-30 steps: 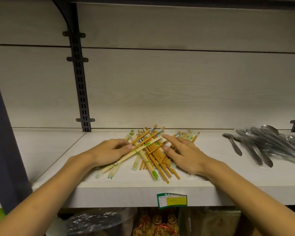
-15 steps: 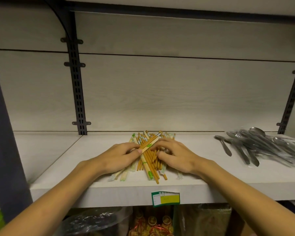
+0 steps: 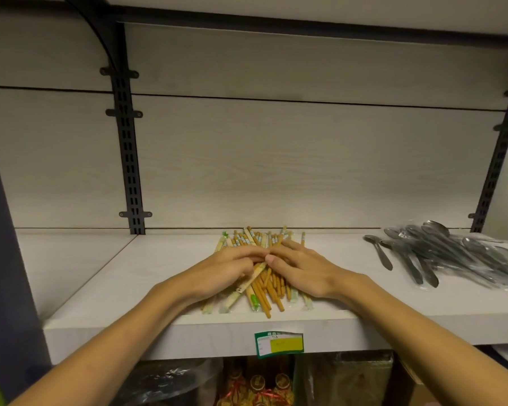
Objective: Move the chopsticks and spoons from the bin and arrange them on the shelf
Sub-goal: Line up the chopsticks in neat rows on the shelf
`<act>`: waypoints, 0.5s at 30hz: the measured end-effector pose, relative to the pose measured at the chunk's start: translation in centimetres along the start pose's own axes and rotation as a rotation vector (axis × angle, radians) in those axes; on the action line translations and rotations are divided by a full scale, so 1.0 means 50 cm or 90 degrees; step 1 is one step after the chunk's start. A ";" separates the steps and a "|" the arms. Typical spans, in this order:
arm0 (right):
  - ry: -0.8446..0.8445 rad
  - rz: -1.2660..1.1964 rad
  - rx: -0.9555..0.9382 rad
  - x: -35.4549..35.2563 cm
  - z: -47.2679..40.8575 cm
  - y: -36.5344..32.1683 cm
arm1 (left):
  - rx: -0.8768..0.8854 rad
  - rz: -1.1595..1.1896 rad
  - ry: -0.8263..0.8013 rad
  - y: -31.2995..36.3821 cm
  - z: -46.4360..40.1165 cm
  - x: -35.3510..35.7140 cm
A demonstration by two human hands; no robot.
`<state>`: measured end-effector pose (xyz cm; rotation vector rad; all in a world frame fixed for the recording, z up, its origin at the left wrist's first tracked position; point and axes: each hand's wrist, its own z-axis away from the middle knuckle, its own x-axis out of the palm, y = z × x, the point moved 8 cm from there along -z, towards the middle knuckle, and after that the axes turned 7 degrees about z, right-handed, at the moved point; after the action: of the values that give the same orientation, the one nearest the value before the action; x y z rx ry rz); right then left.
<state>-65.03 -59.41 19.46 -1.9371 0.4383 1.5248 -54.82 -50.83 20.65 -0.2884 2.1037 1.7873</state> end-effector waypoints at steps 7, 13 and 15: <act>-0.002 0.013 0.048 -0.034 0.026 0.052 | 0.041 -0.384 0.050 -0.010 -0.011 -0.015; 0.052 0.006 0.048 -0.050 0.032 0.060 | 0.023 -0.533 -0.001 -0.029 -0.025 0.003; 0.102 0.050 0.041 -0.060 0.037 0.055 | -0.034 -0.551 -0.038 -0.043 -0.030 0.014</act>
<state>-68.88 -60.62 21.32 -2.0208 0.6313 1.3912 -54.86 -52.61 18.63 -0.9681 1.5129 1.2871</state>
